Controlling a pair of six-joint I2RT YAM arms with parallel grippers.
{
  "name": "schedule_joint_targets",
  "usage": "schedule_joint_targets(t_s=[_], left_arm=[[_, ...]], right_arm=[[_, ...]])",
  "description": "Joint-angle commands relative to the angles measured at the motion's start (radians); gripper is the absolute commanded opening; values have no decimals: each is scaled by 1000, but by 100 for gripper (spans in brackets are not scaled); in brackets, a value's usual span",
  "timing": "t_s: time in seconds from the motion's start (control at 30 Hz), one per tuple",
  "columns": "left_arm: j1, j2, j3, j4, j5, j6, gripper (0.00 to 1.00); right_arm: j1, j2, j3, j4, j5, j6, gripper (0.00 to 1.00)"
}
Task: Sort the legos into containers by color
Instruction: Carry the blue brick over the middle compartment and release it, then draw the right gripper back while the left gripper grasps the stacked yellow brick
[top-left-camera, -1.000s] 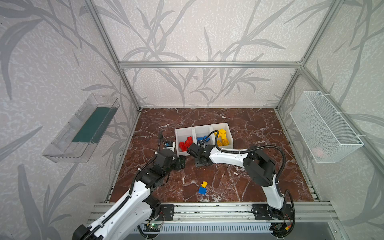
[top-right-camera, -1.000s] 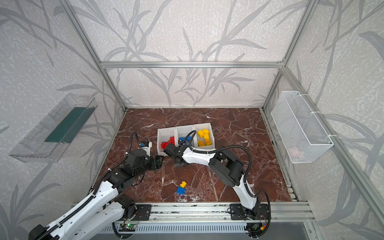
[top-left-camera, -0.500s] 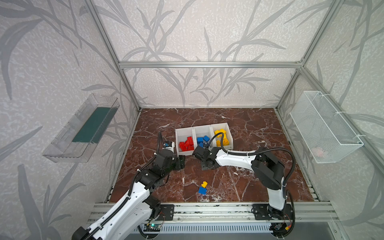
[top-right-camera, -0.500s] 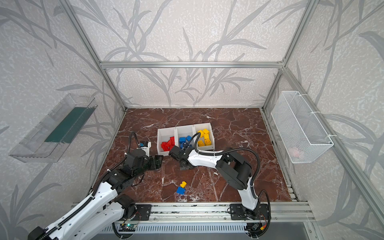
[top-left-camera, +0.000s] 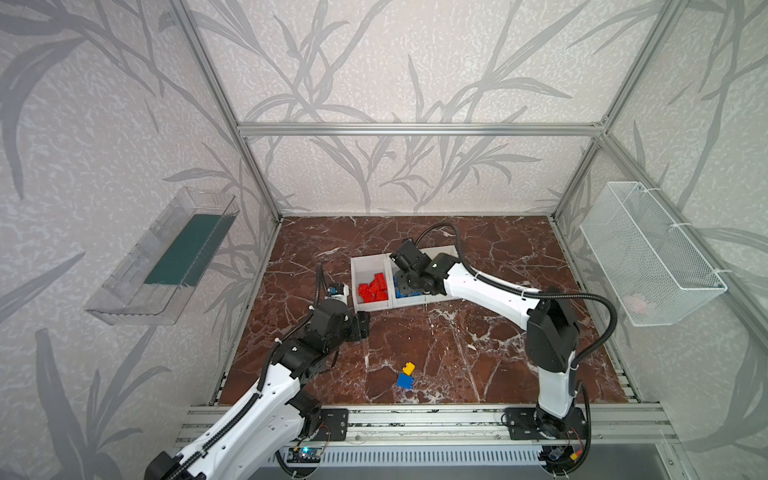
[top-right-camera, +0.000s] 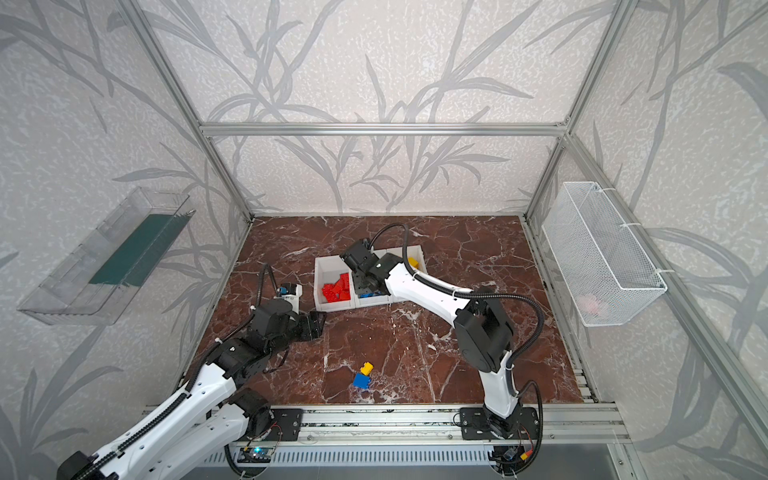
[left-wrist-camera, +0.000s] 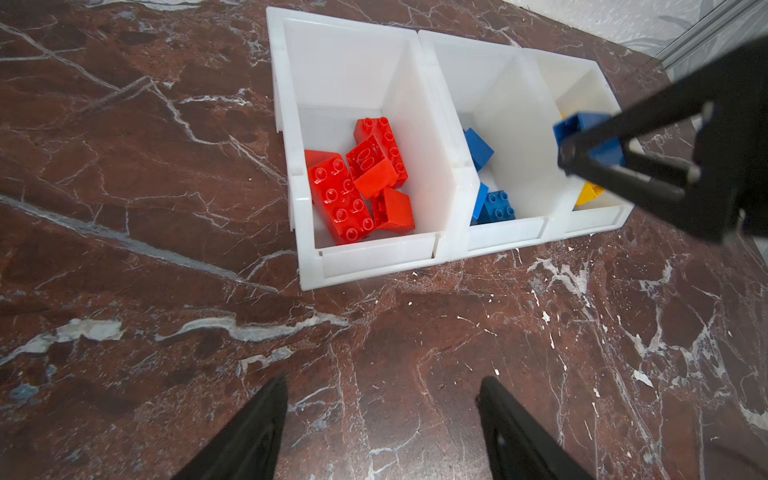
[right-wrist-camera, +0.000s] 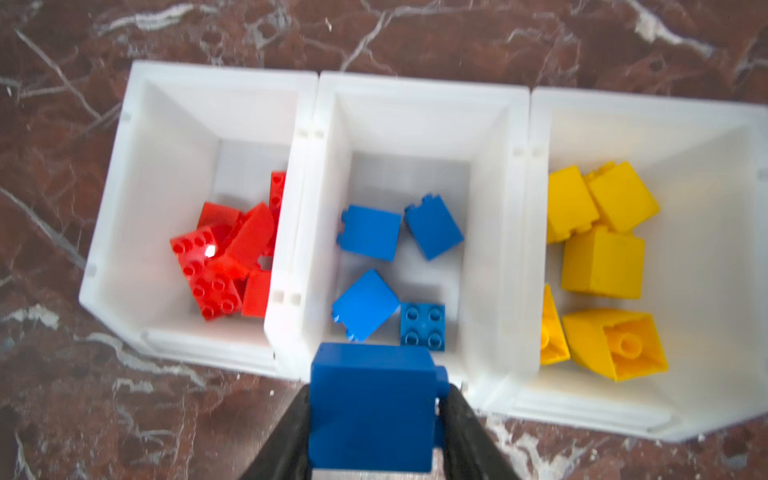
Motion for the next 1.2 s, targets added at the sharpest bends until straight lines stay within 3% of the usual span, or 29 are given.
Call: schedule_joint_targets(t_s=[0.0, 0.13, 0.23, 0.3, 0.7, 0.9, 1.17], left_arm=[[5, -15, -16, -6, -17, -14, 75], [3, -23, -14, -12, -20, -16, 75], [4, -28, -16, -16, -27, -17, 75], [4, -29, -15, -14, -30, -14, 75], [5, -21, -29, -5, -9, -20, 75], [3, 5, -22, 6, 32, 25, 75], [-35, 124, 1, 41, 119, 78, 75]], right_arm=[[-34, 75, 77, -65, -40, -67, 39], [-65, 132, 158, -104, -65, -79, 42], [-72, 131, 175, -114, -74, -71, 55], [-72, 116, 166, -102, -79, -69, 59], [-72, -23, 59, -48, -115, -41, 62], [-68, -168, -90, -27, -101, -35, 62], [-75, -486, -469, -20, 26, 25, 62]])
